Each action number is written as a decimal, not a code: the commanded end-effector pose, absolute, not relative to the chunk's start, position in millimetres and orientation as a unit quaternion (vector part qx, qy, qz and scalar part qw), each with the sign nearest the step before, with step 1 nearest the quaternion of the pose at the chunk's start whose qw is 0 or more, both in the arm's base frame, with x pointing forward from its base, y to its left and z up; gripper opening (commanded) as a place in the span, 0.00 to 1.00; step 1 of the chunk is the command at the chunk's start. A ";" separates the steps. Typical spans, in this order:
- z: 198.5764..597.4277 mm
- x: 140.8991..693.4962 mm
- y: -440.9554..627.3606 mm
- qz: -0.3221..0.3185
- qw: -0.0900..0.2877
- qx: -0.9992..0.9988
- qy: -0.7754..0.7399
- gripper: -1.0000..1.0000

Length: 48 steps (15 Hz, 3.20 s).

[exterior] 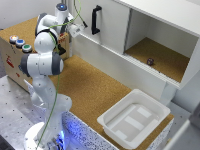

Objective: Place the pink object on top of the drawer

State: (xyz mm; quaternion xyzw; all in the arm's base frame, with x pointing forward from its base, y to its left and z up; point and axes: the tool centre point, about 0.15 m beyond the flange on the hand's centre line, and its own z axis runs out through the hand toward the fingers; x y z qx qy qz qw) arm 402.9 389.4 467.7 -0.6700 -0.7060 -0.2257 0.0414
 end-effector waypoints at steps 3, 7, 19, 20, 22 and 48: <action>463.0 398.4 448.5 -0.177 0.058 -0.627 -0.756 0.00; 463.1 412.3 461.8 -0.177 0.047 -0.643 -0.744 1.00; 542.2 359.2 308.3 -0.234 0.108 -0.729 -0.634 1.00; 542.2 359.2 308.3 -0.234 0.108 -0.729 -0.634 1.00; 542.2 359.2 308.3 -0.234 0.108 -0.729 -0.634 1.00; 434.9 214.3 140.5 -0.076 0.168 -0.869 -0.459 1.00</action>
